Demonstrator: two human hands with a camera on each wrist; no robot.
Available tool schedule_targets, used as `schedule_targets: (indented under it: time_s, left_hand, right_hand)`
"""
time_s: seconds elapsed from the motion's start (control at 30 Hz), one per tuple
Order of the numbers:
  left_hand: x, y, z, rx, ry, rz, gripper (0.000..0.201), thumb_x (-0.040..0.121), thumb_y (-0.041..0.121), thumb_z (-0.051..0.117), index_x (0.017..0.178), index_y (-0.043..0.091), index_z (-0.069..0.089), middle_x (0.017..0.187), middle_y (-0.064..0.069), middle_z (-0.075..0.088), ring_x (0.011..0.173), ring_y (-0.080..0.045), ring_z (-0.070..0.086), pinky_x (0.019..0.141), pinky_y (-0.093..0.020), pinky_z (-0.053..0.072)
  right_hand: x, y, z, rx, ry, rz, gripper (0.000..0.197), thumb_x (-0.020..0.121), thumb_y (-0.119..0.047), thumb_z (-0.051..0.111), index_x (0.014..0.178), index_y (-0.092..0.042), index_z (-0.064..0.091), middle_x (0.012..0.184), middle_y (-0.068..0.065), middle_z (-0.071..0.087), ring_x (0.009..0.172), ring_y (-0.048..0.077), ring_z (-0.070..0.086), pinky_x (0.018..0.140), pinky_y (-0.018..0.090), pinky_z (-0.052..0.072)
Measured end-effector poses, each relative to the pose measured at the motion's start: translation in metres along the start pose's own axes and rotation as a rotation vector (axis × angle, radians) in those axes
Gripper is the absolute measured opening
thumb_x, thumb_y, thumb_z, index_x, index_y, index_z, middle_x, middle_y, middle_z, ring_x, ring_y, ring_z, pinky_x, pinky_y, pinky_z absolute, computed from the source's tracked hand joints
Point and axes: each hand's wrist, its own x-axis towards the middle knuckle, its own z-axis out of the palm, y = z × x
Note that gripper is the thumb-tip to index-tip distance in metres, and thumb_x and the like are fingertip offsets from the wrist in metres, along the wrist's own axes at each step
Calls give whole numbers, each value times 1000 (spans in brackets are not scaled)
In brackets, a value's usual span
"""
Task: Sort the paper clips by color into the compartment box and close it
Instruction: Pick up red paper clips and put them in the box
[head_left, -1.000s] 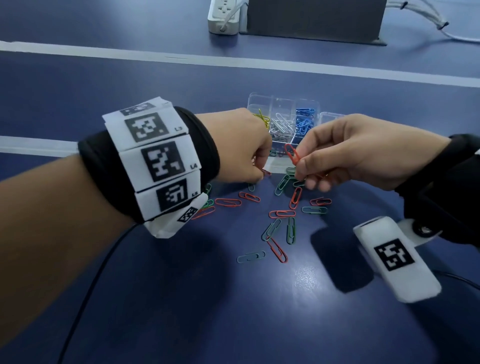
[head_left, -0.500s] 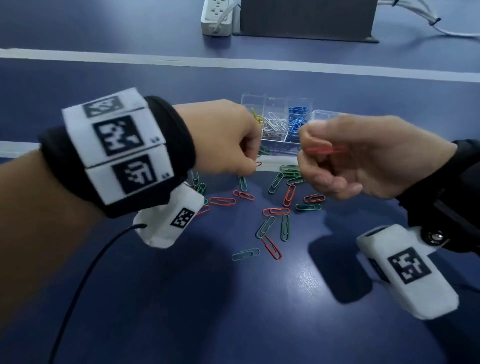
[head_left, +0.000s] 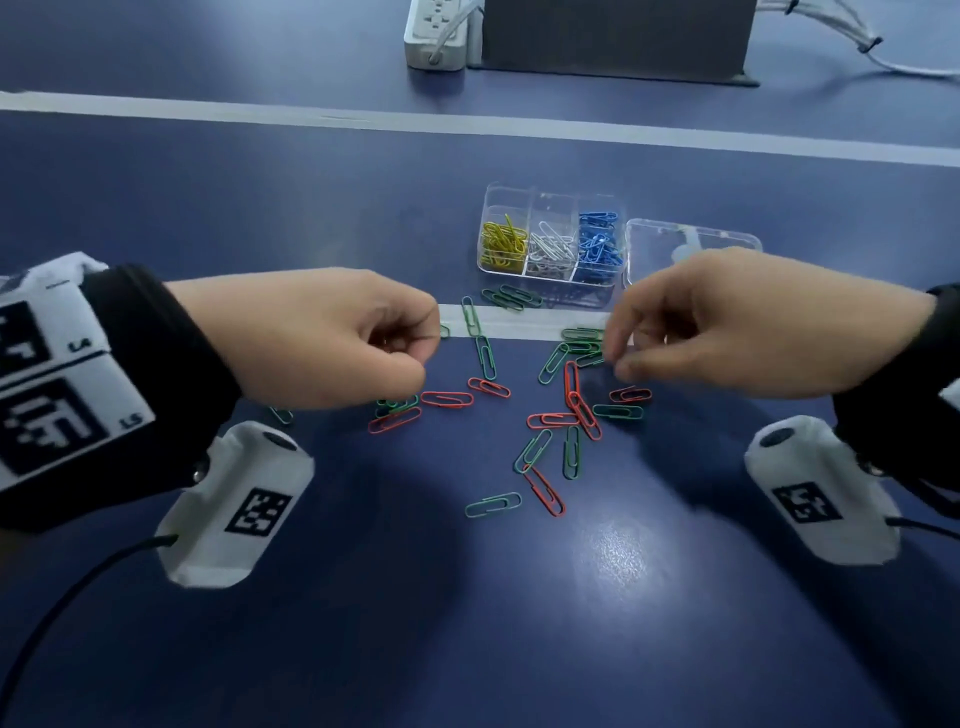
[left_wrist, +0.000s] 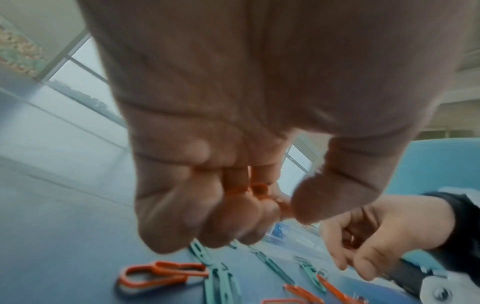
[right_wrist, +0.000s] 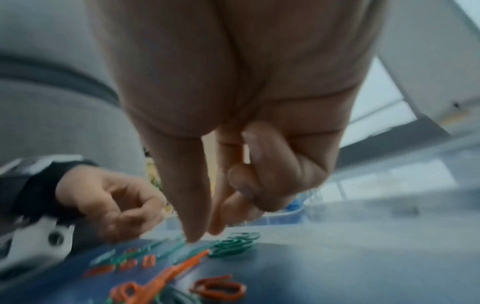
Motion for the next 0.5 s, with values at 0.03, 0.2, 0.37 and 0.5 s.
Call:
schedule_targets:
  time_s: [0.03, 0.2, 0.37, 0.5]
  left_hand:
    - [-2, 0, 1, 56, 21, -8, 12, 68, 33, 52, 70, 21, 50, 53, 7, 46, 45, -8, 36, 45, -15, 35]
    - [-9, 2, 8, 392, 95, -34, 17, 70, 43, 63, 70, 28, 55, 53, 3, 51, 56, -3, 49, 49, -15, 38]
    - [-11, 3, 13, 491, 106, -69, 16, 74, 43, 63, 76, 28, 61, 59, 3, 50, 58, -6, 47, 53, -20, 39]
    - [-13, 2, 14, 452, 106, -76, 15, 75, 42, 61, 72, 27, 62, 63, 3, 56, 60, -7, 50, 55, -22, 43]
  right_hand:
    - [-2, -3, 1, -131, 7, -10, 6, 72, -34, 66, 76, -31, 68, 56, -13, 59, 53, -1, 52, 56, 13, 40]
    - [-8, -11, 10, -359, -12, -41, 5, 75, -32, 68, 77, -27, 70, 66, -13, 66, 55, -5, 50, 63, 13, 42]
    - [-9, -14, 8, -314, 2, -16, 7, 72, -26, 63, 67, -27, 60, 56, -13, 59, 64, -8, 52, 58, 15, 42]
    - [-10, -17, 10, -157, 33, -16, 24, 76, -16, 55, 90, -35, 54, 59, -11, 60, 64, -4, 52, 64, 12, 41]
